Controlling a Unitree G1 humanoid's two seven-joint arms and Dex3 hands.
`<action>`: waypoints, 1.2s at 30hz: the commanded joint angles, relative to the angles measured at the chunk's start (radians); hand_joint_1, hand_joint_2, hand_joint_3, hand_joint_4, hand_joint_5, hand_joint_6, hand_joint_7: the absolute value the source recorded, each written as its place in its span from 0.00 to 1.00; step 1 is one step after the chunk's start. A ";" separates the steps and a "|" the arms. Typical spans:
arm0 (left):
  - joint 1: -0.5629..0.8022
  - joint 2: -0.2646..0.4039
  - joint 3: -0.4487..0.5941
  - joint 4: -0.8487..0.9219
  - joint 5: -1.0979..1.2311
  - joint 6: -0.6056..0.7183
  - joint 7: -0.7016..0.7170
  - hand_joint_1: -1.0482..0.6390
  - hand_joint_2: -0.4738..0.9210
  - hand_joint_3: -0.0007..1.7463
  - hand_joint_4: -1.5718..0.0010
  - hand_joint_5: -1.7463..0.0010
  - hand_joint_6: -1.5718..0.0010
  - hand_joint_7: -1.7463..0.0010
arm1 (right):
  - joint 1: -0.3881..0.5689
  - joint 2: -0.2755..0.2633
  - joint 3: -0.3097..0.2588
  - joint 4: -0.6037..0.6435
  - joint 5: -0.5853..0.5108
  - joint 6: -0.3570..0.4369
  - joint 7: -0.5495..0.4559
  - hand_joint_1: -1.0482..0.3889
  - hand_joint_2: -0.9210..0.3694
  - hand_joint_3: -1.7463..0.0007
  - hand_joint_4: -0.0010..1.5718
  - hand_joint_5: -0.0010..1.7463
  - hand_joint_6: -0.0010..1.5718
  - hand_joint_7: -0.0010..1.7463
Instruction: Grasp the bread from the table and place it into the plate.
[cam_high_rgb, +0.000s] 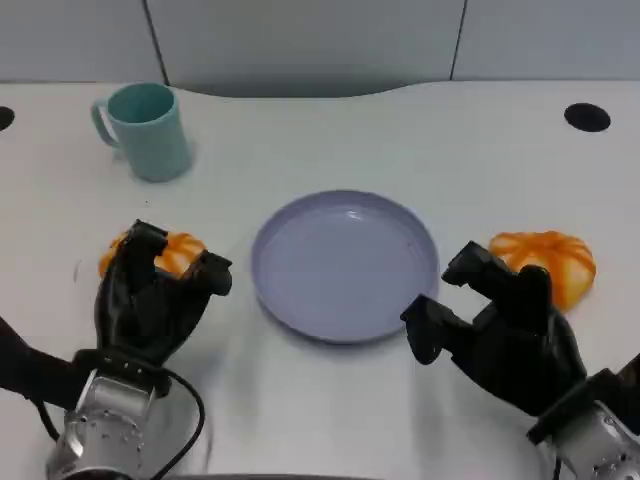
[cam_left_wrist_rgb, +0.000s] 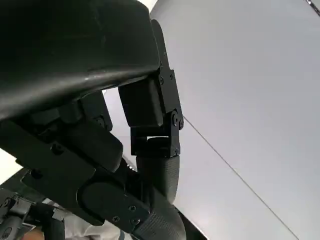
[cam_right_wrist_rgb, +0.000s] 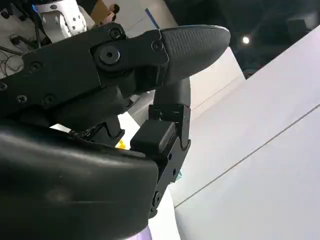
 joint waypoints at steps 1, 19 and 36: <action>-0.003 0.019 -0.009 0.001 0.061 -0.091 -0.009 0.00 0.78 0.00 0.00 0.59 0.00 0.74 | -0.005 -0.007 -0.004 -0.001 0.010 -0.009 0.011 0.17 0.00 0.86 0.57 0.85 0.54 0.55; -0.162 0.322 -0.262 0.290 1.112 -1.161 0.821 0.00 1.00 0.21 0.61 0.28 0.61 0.48 | -0.036 -0.006 -0.021 0.022 0.019 -0.006 0.009 0.17 0.00 0.87 0.58 0.86 0.55 0.54; -0.314 0.457 -0.654 0.571 1.449 -0.652 1.276 0.00 1.00 0.40 1.00 1.00 1.00 1.00 | -0.003 -0.012 -0.014 -0.004 0.014 -0.009 0.012 0.17 0.00 0.86 0.57 0.86 0.54 0.54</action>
